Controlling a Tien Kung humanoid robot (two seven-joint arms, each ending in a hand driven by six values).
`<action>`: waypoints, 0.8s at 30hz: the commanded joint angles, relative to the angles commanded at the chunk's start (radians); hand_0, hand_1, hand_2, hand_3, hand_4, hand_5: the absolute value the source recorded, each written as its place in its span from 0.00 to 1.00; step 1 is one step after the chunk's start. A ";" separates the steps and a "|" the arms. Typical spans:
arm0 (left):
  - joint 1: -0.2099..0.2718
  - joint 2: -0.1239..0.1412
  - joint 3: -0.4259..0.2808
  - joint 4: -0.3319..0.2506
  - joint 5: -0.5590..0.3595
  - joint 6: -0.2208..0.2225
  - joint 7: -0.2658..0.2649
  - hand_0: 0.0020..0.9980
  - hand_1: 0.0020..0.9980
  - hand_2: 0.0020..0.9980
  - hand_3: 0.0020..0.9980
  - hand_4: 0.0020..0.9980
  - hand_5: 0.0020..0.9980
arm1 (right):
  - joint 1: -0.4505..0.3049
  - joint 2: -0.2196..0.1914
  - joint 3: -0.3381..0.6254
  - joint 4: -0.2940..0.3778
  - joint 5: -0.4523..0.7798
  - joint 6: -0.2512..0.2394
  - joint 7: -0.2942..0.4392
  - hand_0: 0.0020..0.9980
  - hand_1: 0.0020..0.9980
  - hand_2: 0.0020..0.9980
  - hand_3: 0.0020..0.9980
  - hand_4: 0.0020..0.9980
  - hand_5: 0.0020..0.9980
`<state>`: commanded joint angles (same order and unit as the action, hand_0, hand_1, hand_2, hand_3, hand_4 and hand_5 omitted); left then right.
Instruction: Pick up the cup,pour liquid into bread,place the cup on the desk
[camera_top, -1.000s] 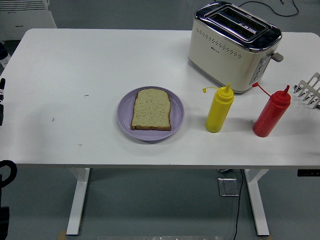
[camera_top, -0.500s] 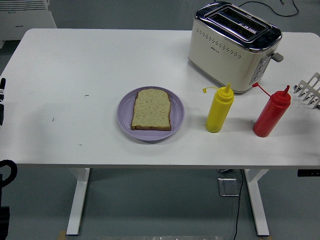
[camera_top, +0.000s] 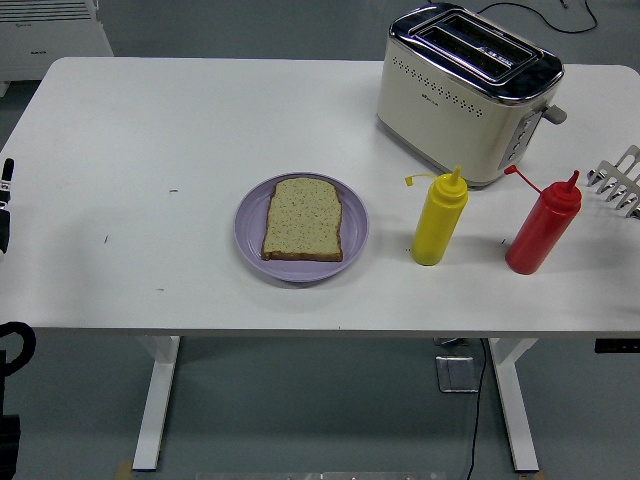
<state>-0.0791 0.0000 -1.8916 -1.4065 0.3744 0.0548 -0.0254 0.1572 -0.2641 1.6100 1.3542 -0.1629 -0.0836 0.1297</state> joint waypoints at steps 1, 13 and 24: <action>0.000 0.000 0.001 0.000 0.000 0.000 0.000 0.80 0.77 0.77 0.70 0.57 1.00 | 0.000 0.000 0.000 0.000 0.000 -0.001 -0.001 0.80 0.74 0.78 0.81 0.74 0.61; 0.005 0.000 0.002 -0.001 0.001 0.000 0.001 0.80 0.77 0.77 0.70 0.57 1.00 | -0.005 0.002 -0.002 -0.002 0.007 -0.006 -0.003 0.80 0.74 0.78 0.81 0.74 0.62; 0.004 0.000 -0.001 -0.002 -0.001 0.000 0.000 0.80 0.77 0.77 0.70 0.57 1.00 | -0.005 0.006 -0.009 -0.005 0.018 -0.006 0.002 0.79 0.73 0.78 0.81 0.73 0.61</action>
<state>-0.0753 0.0000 -1.8924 -1.4087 0.3732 0.0543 -0.0258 0.1525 -0.2586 1.6005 1.3494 -0.1447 -0.0897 0.1314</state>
